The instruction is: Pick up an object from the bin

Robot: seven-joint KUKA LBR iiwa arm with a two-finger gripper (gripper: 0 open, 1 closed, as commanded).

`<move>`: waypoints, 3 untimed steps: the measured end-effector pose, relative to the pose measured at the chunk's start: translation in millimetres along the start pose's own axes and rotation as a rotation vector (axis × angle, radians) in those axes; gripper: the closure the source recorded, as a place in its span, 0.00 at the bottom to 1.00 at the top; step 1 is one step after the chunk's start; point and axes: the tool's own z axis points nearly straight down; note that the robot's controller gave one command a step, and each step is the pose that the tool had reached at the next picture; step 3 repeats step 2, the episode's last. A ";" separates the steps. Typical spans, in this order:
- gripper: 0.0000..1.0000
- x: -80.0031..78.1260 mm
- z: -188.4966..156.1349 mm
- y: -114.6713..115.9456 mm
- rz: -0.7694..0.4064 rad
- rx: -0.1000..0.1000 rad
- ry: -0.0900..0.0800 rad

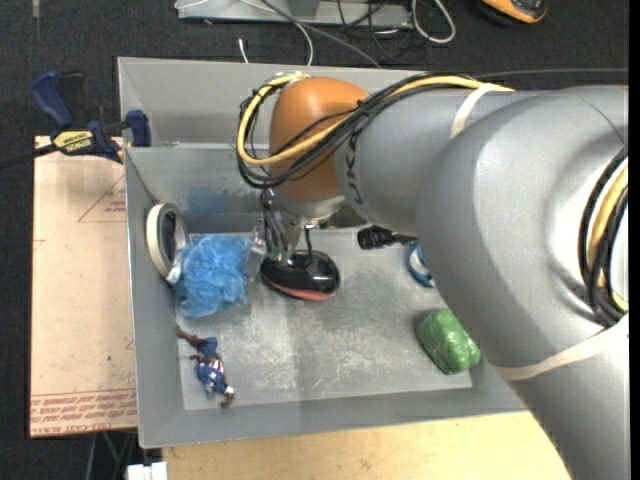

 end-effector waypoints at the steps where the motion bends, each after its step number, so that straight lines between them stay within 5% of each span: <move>1: 1.00 0.6 -26.6 -0.5 0.000 0.003 0.003; 3: 1.00 0.1 -60.9 0.1 -0.001 0.002 0.002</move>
Offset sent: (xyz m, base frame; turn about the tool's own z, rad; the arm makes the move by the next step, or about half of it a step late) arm -0.0007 -0.0001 0.0951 -0.0003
